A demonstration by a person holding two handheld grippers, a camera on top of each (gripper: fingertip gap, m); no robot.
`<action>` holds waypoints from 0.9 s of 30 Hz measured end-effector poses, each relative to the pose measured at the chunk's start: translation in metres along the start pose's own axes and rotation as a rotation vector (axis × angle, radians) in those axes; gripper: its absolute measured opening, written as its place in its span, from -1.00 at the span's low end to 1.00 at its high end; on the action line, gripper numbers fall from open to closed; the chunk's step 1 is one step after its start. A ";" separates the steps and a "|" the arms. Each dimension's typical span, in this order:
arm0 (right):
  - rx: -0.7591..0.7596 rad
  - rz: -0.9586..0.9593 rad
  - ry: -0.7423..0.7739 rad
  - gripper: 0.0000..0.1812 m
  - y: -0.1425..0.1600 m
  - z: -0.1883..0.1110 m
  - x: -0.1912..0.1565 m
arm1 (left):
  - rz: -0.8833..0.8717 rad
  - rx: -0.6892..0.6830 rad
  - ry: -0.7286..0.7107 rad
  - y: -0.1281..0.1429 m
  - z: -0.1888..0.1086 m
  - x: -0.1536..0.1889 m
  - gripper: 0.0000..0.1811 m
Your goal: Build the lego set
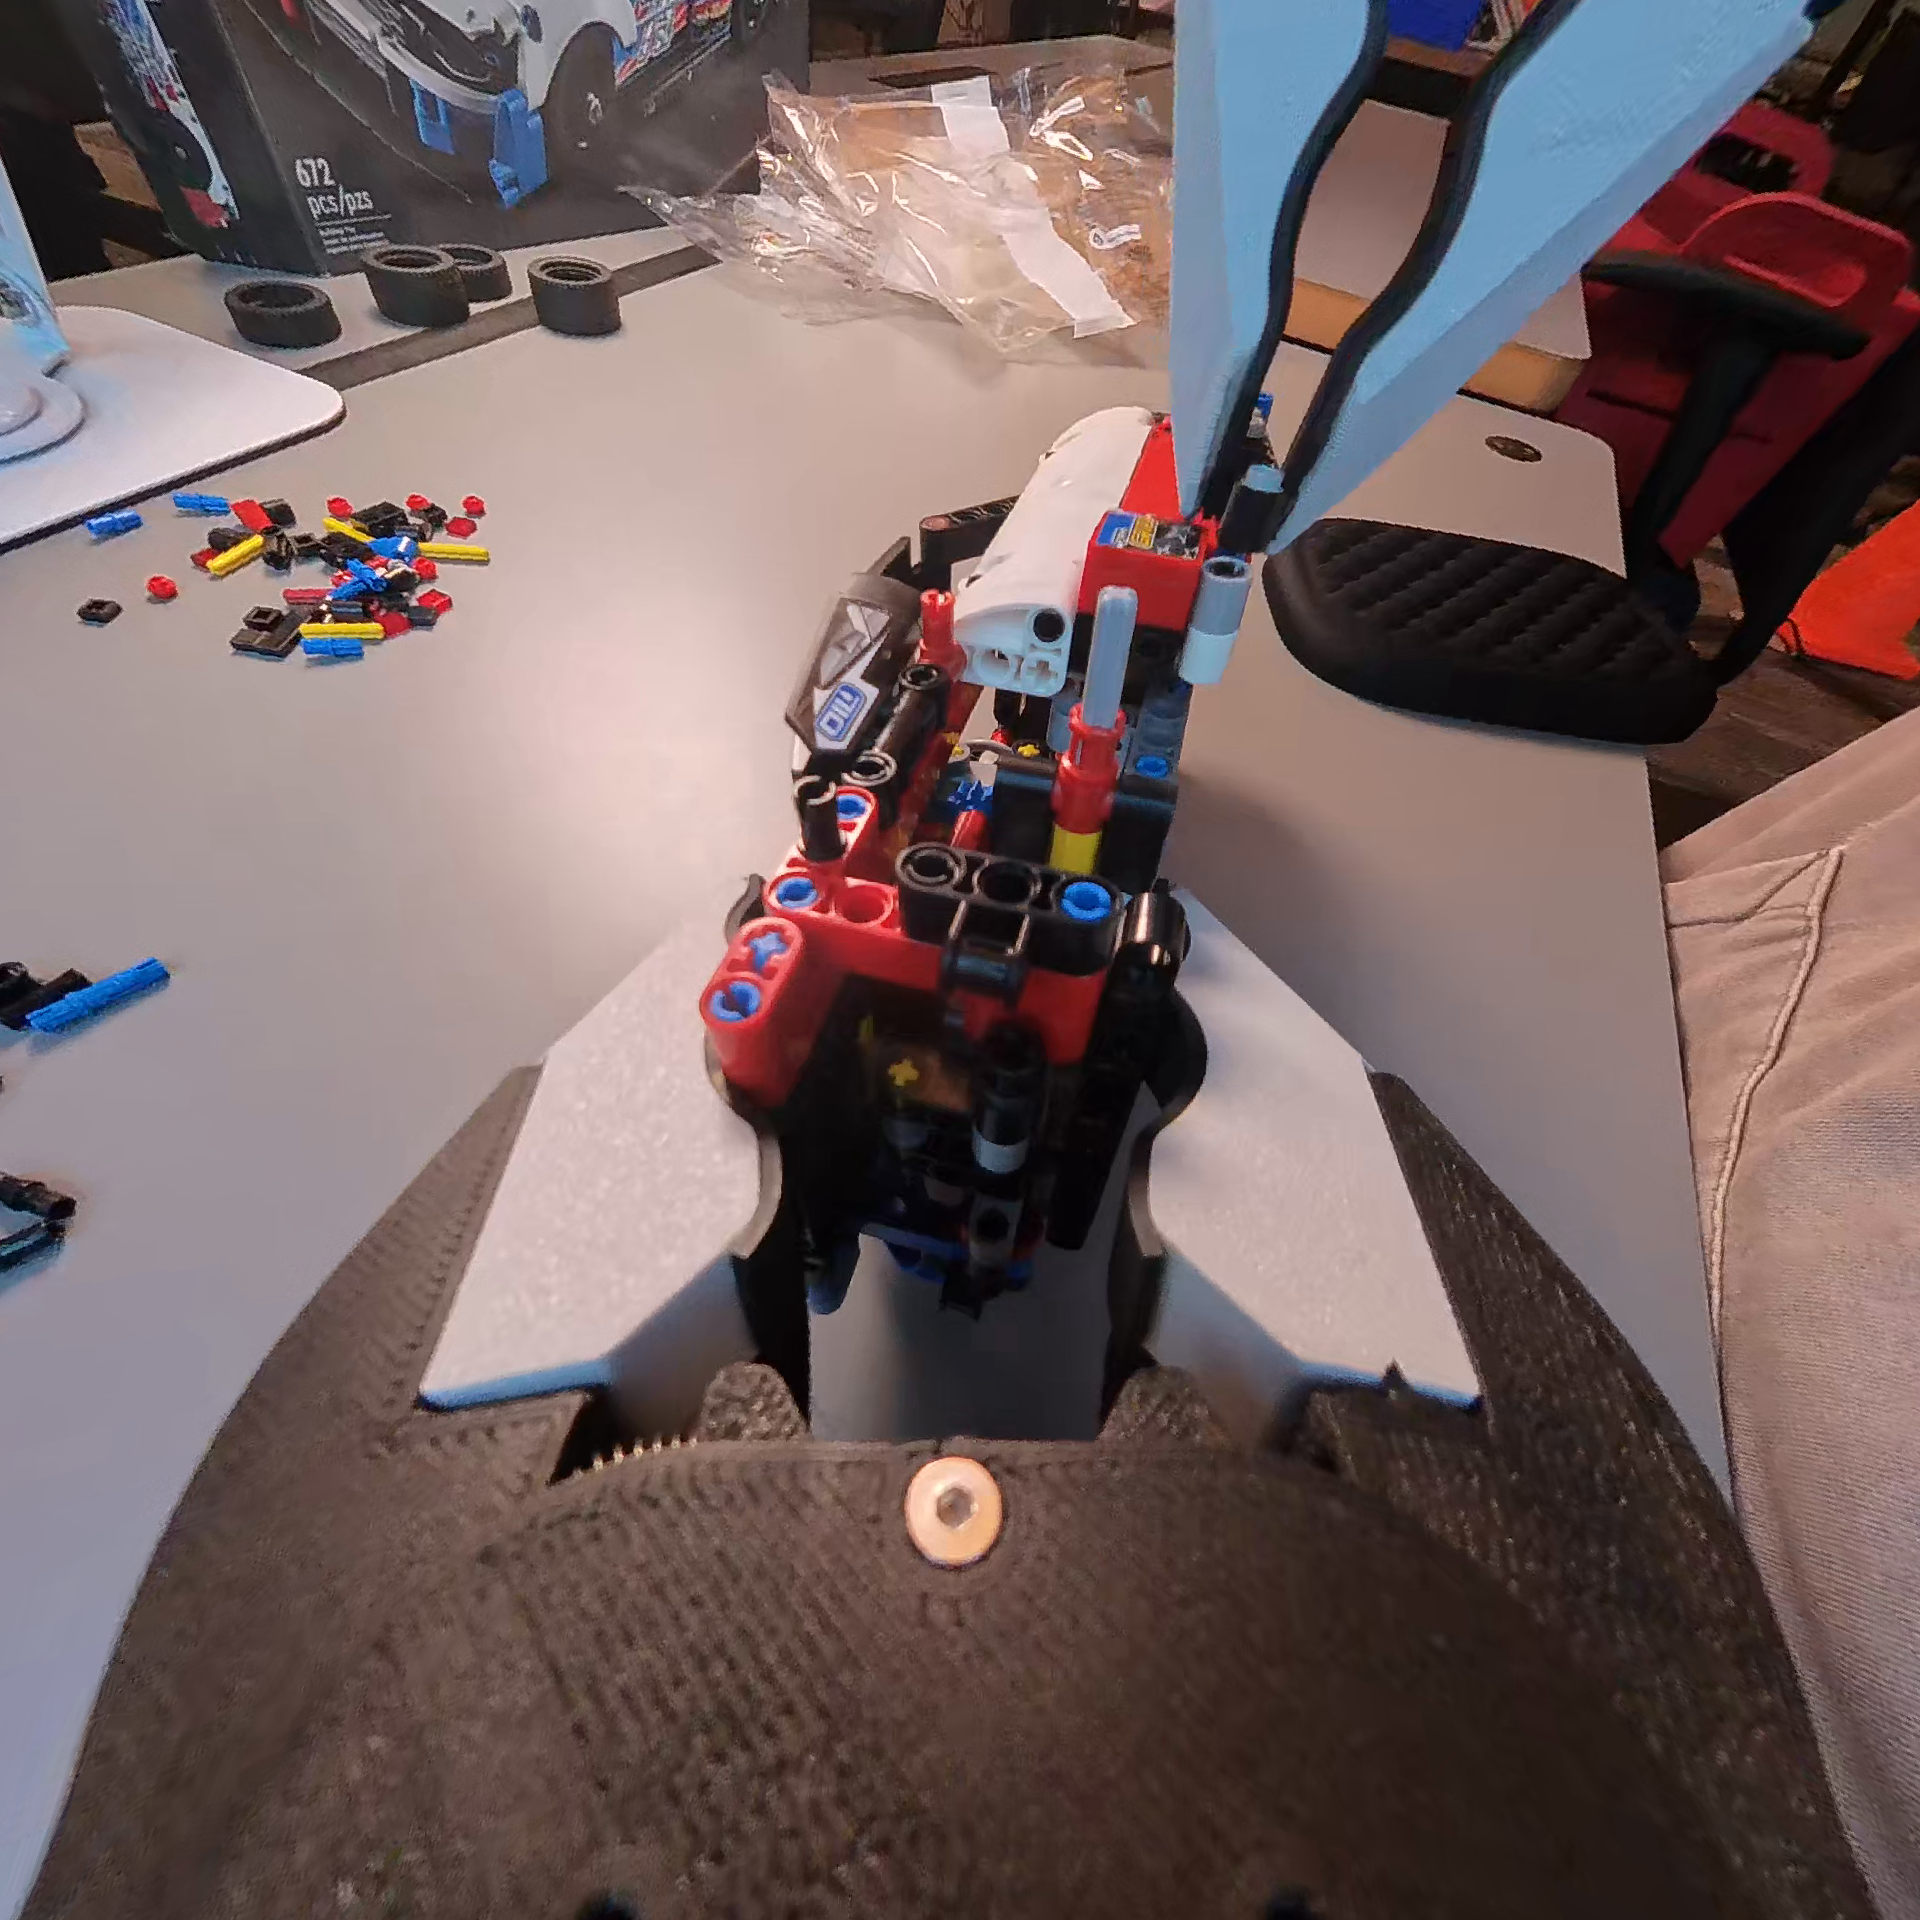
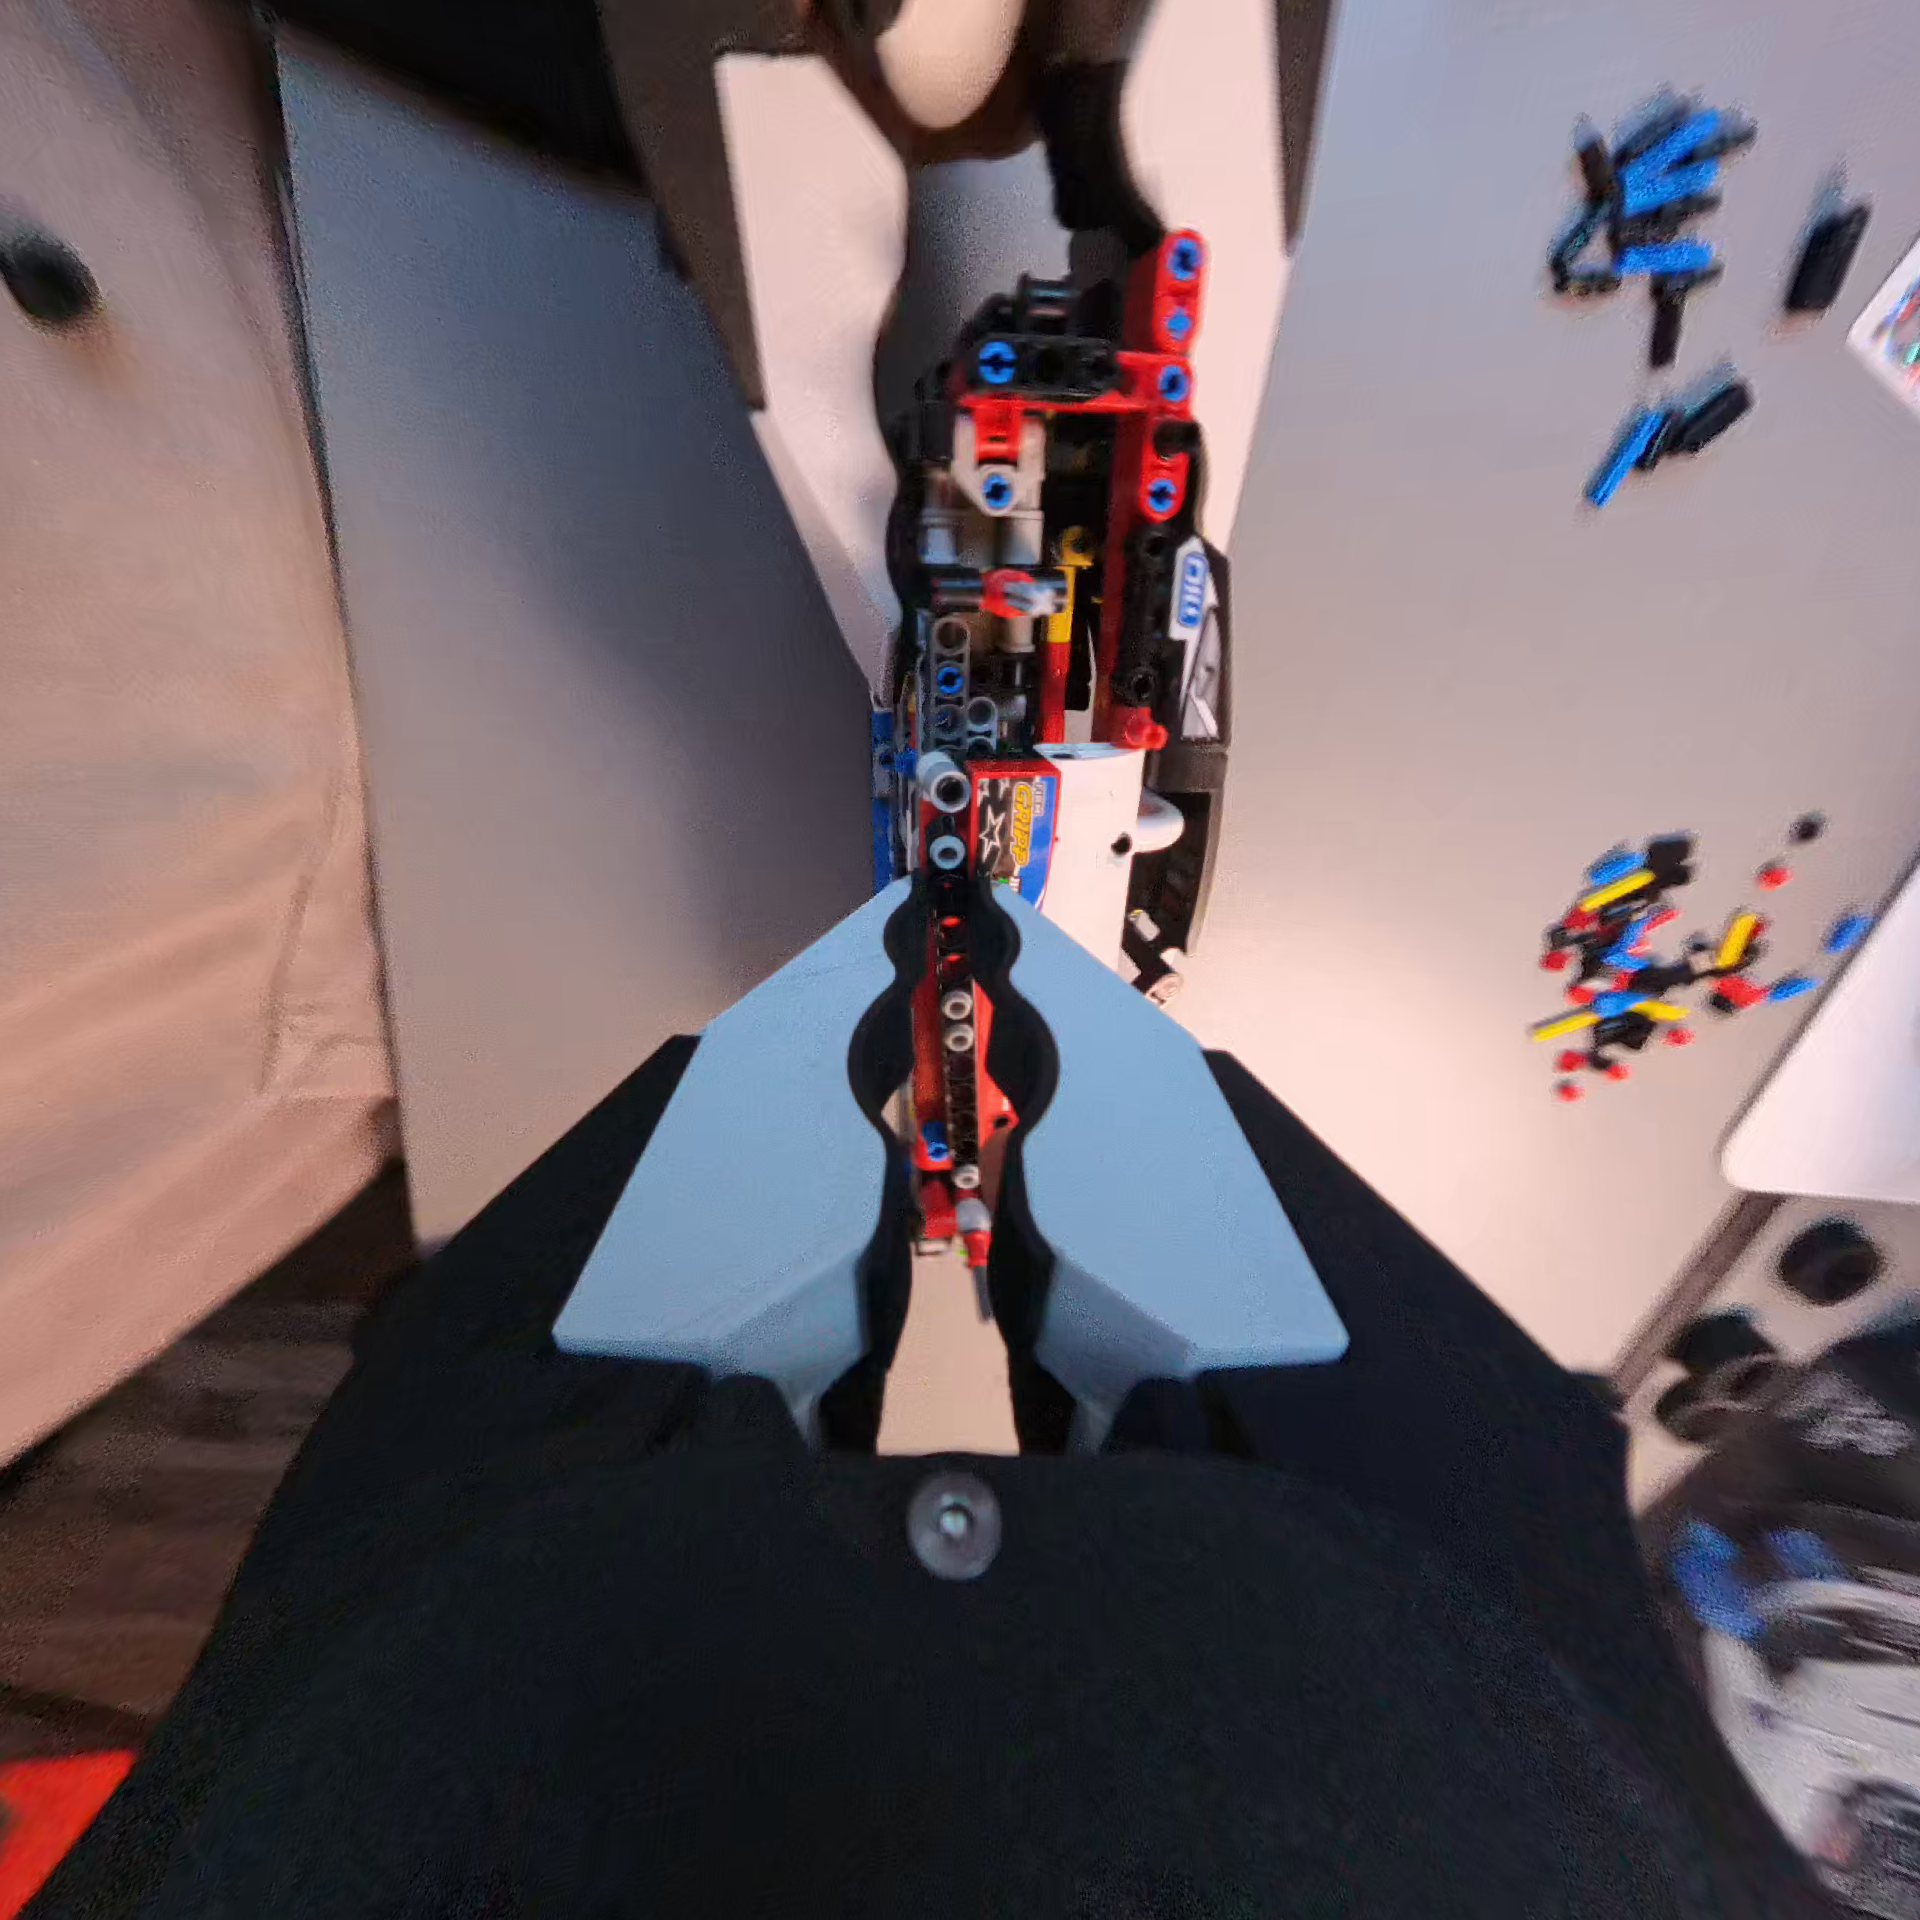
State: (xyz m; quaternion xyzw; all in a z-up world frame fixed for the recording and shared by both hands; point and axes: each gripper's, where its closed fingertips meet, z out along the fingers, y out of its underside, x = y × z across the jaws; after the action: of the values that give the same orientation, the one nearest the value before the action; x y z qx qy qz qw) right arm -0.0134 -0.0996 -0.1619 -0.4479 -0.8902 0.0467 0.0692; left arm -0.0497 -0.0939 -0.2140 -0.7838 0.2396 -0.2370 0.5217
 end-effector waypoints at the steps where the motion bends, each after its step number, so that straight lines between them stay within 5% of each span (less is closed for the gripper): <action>1: -0.031 -0.060 0.015 -0.95 0.000 0.000 -0.002 | 0.011 -0.002 -0.002 0.000 0.000 0.001 -0.22; 10: 0.025 0.302 -0.073 -0.94 -0.001 0.002 0.007 | -0.046 -0.006 -0.011 0.001 0.000 -0.003 -0.22; 17: -0.050 0.081 0.036 -0.95 0.000 0.002 0.005 | -0.032 -0.006 -0.011 0.001 -0.001 -0.002 -0.22; 27: 0.202 0.059 -0.070 -0.79 -0.003 -0.004 -0.006 | -0.003 0.010 -0.012 0.001 -0.003 0.001 -0.21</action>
State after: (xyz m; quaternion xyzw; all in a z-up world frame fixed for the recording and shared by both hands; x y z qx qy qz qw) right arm -0.0112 -0.1065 -0.1582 -0.4628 -0.8692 0.1539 0.0816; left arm -0.0508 -0.0975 -0.2137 -0.7828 0.2343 -0.2343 0.5267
